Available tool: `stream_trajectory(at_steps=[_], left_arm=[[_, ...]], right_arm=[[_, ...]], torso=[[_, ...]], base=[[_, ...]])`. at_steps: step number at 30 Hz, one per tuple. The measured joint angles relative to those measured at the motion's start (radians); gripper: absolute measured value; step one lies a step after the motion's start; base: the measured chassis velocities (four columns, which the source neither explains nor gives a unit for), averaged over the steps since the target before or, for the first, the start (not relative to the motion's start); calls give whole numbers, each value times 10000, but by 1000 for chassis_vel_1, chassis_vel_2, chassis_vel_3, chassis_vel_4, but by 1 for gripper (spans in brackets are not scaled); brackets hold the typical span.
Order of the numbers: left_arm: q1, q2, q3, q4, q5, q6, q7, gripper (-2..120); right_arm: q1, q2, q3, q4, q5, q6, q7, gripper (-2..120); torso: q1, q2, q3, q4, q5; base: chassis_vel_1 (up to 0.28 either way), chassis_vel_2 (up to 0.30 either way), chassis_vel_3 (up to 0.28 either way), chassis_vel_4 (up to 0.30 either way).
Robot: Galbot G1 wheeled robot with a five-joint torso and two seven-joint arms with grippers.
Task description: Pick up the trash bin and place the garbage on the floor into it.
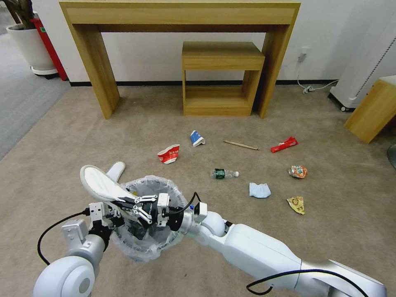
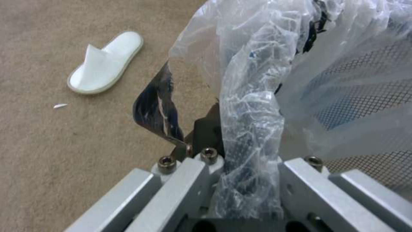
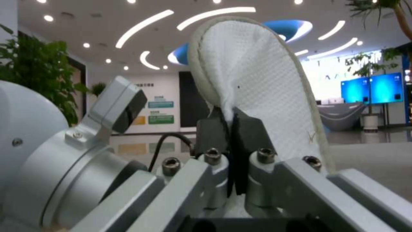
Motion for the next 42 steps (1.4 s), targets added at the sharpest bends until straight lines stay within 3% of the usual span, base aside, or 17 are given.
stream_trajectory(at_steps=[4, 11, 16, 20, 23, 30, 42], left_arm=[[-24, 26, -26, -55, -96, 9, -29, 1], [-18, 33, -43, -58, -165, 10, -31, 1], [-54, 36, -43, -16, -194, 4, -28, 1], [-61, 9, -17, 4, -193, 1, -22, 1], [-65, -1, -12, 55, -194, -4, -14, 1], [-103, 60, -125, 259, -210, -18, -20, 1], [45, 340, -638, 553, -228, -73, -137, 1]], right_arm=[[-43, -144, 100, 16, -95, -105, -38, 23], [-75, -240, 138, -40, -190, -116, -58, 43], [-73, -254, 215, -83, -273, -97, -59, 67], [-73, -265, 268, -133, -343, -71, -57, 76], [-85, -283, 336, -151, -369, -35, -41, 92], [-139, -556, 682, 273, -215, -327, 659, 100], [-873, -2504, 2778, 1921, -223, -903, 2975, 100]], torso=[[0, 0, 0, 0, 0], [0, 0, 0, 0, 1], [0, 0, 0, 1, 1], [0, 0, 0, 1, 0], [0, 0, 0, 1, 1], [1, 0, 0, 3, 1], [0, 0, 0, -1, 3]], base=[[0, 0, 0, 0], [0, 0, 0, 0], [0, 0, 0, 0], [0, 0, 0, 0], [0, 0, 0, 0], [0, 0, 0, 0], [0, 0, 0, 0]])
